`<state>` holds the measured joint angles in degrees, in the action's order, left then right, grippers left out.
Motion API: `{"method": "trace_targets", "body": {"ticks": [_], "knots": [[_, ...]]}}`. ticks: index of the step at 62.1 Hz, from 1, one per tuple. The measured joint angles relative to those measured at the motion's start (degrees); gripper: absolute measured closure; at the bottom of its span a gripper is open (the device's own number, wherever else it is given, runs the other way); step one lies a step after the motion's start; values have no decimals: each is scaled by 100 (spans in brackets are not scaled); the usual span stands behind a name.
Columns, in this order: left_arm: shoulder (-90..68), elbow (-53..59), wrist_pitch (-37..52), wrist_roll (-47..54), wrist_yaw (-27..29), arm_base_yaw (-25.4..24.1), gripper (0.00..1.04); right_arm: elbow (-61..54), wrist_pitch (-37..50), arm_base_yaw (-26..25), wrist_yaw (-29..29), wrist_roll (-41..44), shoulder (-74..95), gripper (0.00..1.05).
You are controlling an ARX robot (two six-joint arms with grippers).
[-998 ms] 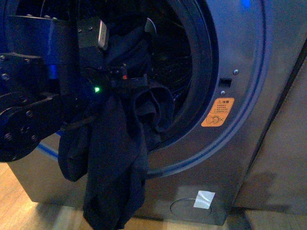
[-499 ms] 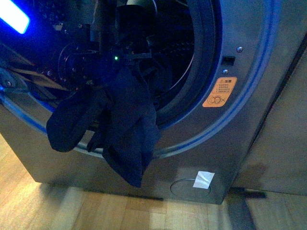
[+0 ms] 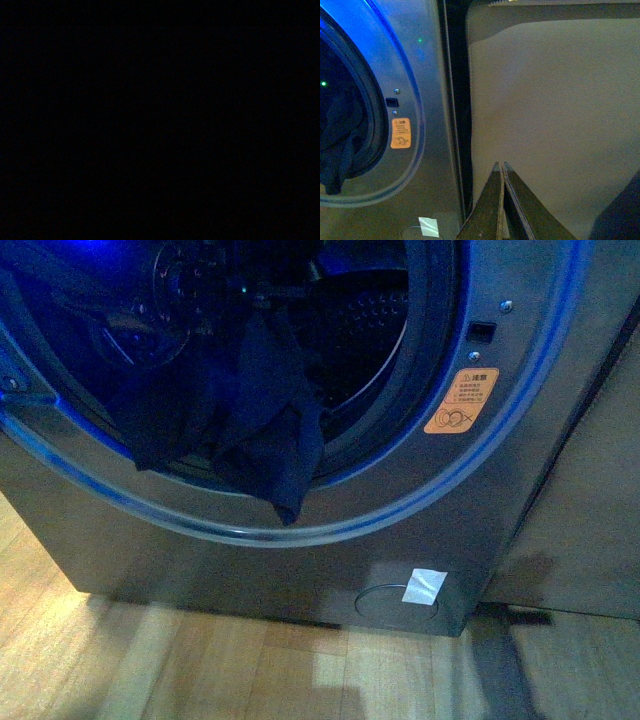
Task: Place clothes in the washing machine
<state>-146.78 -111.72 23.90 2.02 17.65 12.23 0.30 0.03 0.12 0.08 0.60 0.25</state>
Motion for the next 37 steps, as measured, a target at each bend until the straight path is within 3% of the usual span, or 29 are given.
{"method": "trace_targets", "body": {"ticks": [11,18,37], "knots": [[-286,-461,-98,481,297,-92,90,0,0,0,0,-2,0,102],[-391,-638,-328,529,192,-101,89,0,0,0,0,0,0,102],[-439,-531,-1169,573,-247,68,37,0,0,0,0,-2,0,102]]}}
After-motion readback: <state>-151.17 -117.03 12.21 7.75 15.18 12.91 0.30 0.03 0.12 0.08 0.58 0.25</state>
